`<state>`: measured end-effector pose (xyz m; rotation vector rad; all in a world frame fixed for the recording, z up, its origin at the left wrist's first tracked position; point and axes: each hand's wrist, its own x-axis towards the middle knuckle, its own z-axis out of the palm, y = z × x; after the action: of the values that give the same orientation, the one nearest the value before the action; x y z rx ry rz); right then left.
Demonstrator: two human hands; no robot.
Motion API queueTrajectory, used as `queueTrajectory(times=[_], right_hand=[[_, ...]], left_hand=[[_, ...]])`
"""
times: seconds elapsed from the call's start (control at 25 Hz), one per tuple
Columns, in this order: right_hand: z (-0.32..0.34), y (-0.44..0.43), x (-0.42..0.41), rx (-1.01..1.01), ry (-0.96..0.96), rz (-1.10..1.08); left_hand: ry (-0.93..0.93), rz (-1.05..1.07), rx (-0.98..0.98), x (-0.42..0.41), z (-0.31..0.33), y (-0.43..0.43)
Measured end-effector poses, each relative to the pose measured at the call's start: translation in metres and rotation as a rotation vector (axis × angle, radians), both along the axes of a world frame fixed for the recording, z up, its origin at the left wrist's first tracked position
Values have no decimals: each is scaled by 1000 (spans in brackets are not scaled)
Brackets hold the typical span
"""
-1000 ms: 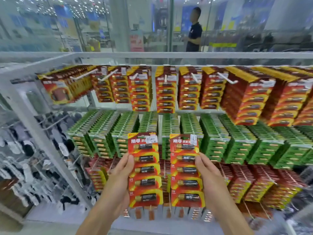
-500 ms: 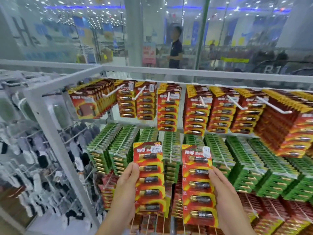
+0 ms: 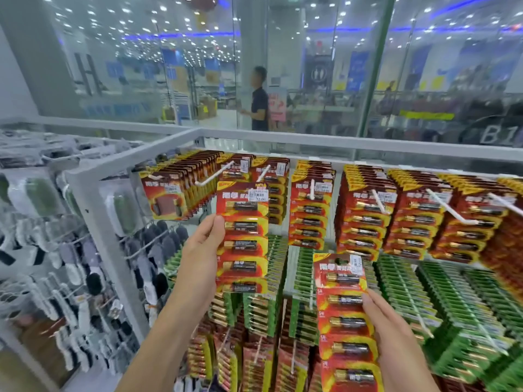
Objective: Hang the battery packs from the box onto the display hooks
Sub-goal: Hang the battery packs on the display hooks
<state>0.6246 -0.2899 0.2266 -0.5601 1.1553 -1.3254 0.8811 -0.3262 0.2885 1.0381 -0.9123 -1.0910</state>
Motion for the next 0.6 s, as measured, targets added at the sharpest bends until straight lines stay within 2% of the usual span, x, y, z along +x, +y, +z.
queueTrajectory(times=[0.6], right_hand=[[-3,-13,13,-43,-41,-95]], left_hand=[[24,-84,61,10,-3,-22]])
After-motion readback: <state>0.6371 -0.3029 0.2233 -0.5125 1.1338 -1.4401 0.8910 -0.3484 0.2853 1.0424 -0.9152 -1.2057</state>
